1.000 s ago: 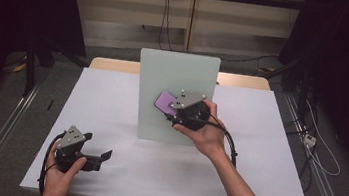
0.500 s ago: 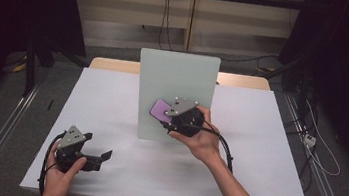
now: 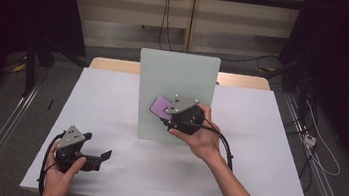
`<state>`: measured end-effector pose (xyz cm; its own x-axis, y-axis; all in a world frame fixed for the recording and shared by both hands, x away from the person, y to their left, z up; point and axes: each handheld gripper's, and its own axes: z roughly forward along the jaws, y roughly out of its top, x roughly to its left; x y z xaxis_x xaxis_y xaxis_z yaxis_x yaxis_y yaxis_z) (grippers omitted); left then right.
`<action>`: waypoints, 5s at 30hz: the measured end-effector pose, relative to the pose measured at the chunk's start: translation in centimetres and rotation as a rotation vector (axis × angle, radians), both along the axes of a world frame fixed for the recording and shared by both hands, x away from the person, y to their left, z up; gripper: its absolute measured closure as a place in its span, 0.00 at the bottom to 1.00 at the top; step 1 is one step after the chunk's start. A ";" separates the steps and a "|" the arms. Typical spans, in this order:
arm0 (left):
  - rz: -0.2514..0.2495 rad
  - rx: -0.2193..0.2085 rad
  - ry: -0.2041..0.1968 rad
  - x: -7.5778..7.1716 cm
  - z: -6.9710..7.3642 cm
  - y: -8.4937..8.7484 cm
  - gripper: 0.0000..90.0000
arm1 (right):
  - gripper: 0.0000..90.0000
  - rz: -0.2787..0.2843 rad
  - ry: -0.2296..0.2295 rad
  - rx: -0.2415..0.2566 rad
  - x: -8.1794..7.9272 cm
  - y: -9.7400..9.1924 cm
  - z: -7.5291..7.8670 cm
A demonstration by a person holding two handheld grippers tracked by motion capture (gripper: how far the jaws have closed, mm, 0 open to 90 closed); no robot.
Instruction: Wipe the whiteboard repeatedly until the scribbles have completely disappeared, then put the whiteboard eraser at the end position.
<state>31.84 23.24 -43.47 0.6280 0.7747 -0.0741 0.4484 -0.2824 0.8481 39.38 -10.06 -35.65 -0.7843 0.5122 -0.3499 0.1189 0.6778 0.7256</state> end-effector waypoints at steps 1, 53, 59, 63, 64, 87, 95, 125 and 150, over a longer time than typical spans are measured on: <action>0.000 0.000 0.001 0.0 0.0 0.0 0.05 | 0.46 0.002 0.003 -0.006 -0.1 0.1 -0.2; -0.002 0.002 0.006 0.0 -0.1 -0.1 0.05 | 0.46 -0.164 -0.087 0.099 1.2 -5.2 6.1; 0.002 -0.009 0.024 0.1 -0.3 0.1 0.05 | 0.46 -0.121 -0.044 0.074 0.7 -3.9 3.9; -0.003 -0.005 0.024 0.1 -0.3 0.2 0.05 | 0.46 -0.086 -0.009 0.070 0.5 -2.9 2.5; -0.003 -0.005 0.024 0.1 -0.2 0.2 0.05 | 0.46 -0.075 0.000 0.065 0.5 -2.7 2.1; -0.002 -0.003 0.003 0.1 -0.1 0.1 0.05 | 0.46 0.030 0.163 0.054 -1.1 -1.0 -3.6; -0.004 0.006 0.008 0.1 0.0 0.0 0.05 | 0.46 0.028 0.185 0.106 -2.1 -3.0 -2.7; 0.003 -0.010 0.022 0.2 -0.3 0.2 0.05 | 0.46 -0.012 0.289 0.194 -3.4 -7.6 -2.6; -0.010 0.008 0.028 0.7 -0.2 -0.1 0.05 | 0.46 0.065 0.364 0.118 -4.6 -7.4 -3.0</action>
<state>32.51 23.19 -43.72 0.6338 0.7687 -0.0861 0.4693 -0.2937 0.8328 34.79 -17.49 -38.62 -0.8784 0.4776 0.0157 0.3426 0.6066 0.7174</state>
